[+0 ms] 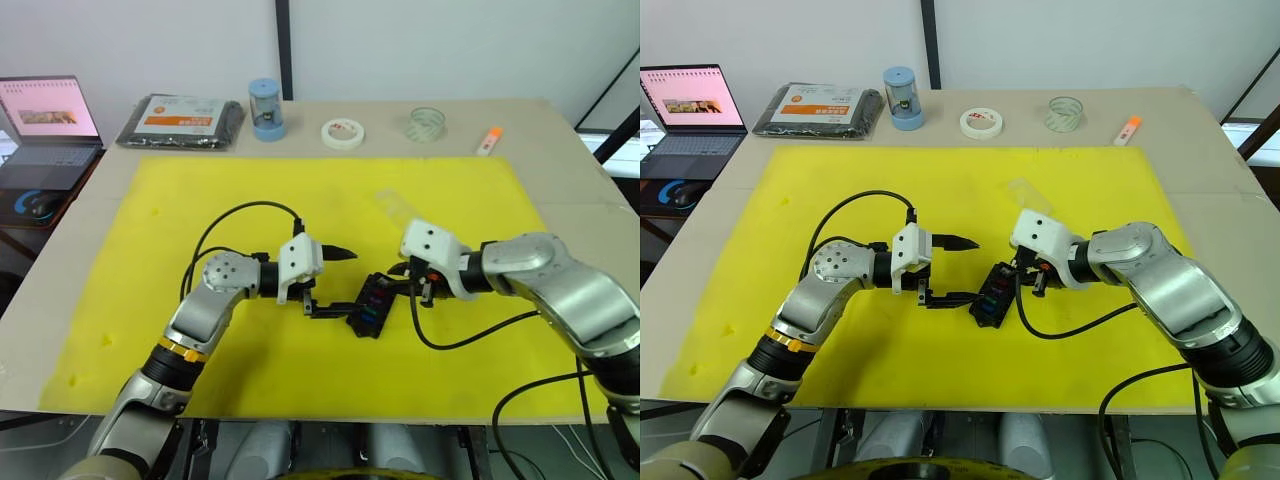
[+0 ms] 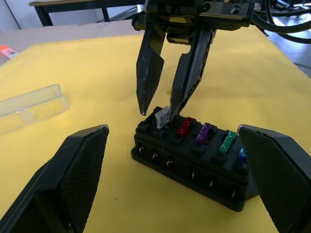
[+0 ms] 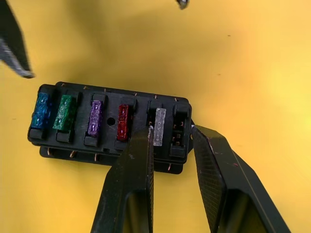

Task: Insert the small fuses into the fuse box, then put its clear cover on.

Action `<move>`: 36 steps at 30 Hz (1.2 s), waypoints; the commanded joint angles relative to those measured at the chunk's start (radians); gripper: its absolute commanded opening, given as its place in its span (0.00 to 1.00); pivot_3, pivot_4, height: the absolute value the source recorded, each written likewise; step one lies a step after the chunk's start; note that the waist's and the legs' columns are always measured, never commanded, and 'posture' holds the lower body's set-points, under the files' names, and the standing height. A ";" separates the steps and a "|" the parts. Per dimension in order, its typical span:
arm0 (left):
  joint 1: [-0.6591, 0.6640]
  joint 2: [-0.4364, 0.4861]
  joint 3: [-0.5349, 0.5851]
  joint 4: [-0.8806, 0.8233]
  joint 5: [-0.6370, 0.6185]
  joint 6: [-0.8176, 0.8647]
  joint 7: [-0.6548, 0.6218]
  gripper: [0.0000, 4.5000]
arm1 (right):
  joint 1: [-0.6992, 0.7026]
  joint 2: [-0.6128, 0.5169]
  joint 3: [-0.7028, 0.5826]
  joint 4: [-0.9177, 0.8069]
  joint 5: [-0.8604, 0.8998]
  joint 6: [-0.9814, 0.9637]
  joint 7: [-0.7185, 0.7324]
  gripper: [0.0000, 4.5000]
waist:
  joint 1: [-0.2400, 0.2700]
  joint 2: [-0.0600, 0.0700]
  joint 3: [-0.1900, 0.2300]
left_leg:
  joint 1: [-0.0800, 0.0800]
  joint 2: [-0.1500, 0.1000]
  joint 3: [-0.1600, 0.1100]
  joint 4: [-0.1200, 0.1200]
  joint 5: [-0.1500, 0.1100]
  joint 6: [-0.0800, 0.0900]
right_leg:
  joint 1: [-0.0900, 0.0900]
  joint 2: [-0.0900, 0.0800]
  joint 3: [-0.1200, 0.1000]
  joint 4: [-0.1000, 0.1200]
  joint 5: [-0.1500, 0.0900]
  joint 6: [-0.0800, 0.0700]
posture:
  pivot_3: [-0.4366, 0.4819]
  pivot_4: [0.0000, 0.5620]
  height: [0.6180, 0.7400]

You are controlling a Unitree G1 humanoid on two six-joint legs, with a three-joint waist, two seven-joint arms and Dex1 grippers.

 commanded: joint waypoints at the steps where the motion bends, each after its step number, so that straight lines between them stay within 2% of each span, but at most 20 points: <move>1: -0.013 -0.002 -0.002 -0.013 -0.001 -0.017 -0.006 1.00 | -0.005 -0.005 -0.043 -0.023 0.033 -0.017 0.028 0.30 | 0.000 0.000 0.000 | 0.000 0.000 0.000 0.000 0.000 0.000 | 0.000 0.000 0.000 0.000 0.000 0.000 | 0.48 0.27 1.00; 20: -0.018 -0.011 -0.002 -0.004 0.003 -0.018 -0.005 1.00 | 0.002 -0.014 -0.120 -0.028 0.070 -0.043 0.038 0.30 | 0.001 0.000 0.000 | 0.000 0.000 0.000 0.000 0.000 0.000 | 0.000 0.000 0.000 0.000 0.000 0.000 | 0.48 0.27 1.00; 25: -0.022 -0.014 -0.001 0.003 0.002 -0.018 -0.008 1.00 | 0.050 -0.014 -0.144 -0.043 0.089 -0.055 0.036 0.03 | 0.001 0.000 0.000 | 0.000 0.000 0.000 0.000 0.000 0.000 | 0.000 0.000 0.000 0.000 0.000 0.000 | 0.48 0.27 1.00; 36: -0.037 -0.015 0.002 0.020 0.004 -0.019 -0.017 1.00 | 0.062 0.006 -0.112 -0.041 0.077 -0.068 0.019 0.01 | 0.000 0.000 0.000 | 0.000 0.000 0.000 0.000 0.000 0.000 | 0.000 0.000 0.000 0.000 0.000 0.000 | 0.48 0.27 1.00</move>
